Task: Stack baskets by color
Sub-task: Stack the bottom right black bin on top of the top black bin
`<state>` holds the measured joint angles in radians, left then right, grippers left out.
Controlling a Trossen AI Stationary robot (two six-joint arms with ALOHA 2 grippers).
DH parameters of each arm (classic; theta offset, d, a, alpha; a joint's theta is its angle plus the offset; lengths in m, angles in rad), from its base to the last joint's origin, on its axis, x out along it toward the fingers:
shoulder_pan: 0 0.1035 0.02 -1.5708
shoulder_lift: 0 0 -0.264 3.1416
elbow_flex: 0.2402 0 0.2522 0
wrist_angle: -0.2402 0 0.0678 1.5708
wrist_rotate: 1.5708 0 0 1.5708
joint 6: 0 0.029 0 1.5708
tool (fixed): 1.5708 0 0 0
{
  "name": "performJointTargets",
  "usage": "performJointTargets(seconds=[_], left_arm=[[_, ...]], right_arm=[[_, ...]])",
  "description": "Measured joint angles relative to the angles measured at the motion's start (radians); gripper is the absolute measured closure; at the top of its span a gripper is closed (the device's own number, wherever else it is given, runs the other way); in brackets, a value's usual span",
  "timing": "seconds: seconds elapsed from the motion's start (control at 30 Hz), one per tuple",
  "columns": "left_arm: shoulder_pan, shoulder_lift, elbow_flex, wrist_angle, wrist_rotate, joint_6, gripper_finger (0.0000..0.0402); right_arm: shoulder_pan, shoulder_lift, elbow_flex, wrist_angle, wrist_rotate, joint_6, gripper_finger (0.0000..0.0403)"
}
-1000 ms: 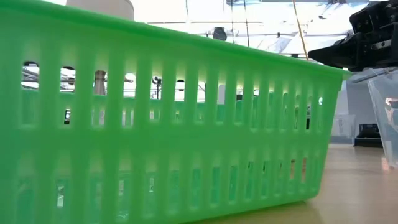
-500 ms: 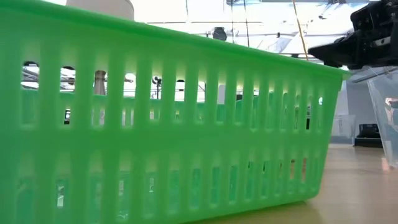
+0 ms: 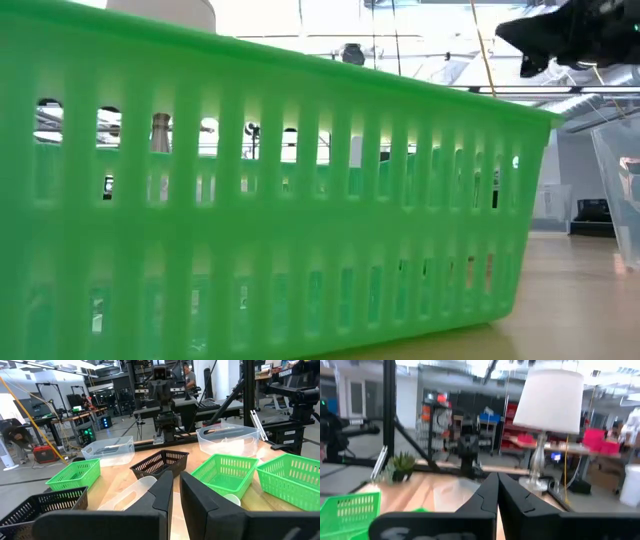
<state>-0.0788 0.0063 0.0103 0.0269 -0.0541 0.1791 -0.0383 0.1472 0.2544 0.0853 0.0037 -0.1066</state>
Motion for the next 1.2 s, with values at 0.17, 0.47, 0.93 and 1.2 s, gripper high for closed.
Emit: performJointTargets(seconds=[0.17, 0.47, 0.93, 1.2], left_arm=[[0.000, 0.000, 0.000, 0.000, 0.000, 0.000, 0.0364], [0.000, 0.000, 0.000, 0.001, 0.000, 0.000, 0.0364], [0.000, 0.000, -0.001, 0.013, -0.001, -0.002, 0.0364], [0.000, 0.017, 0.026, 0.050, -0.001, -0.125, 0.0377]], right_arm=[[0.000, 0.144, 0.195, -0.075, 0.002, 0.025, 0.0403], [0.000, 0.403, 0.584, -0.326, 0.028, 0.060, 0.0403], [0.000, 0.679, 1.006, -0.733, 0.075, 0.145, 0.0403], [0.000, 0.714, 1.015, -0.756, 0.077, 0.167, 0.0403]])
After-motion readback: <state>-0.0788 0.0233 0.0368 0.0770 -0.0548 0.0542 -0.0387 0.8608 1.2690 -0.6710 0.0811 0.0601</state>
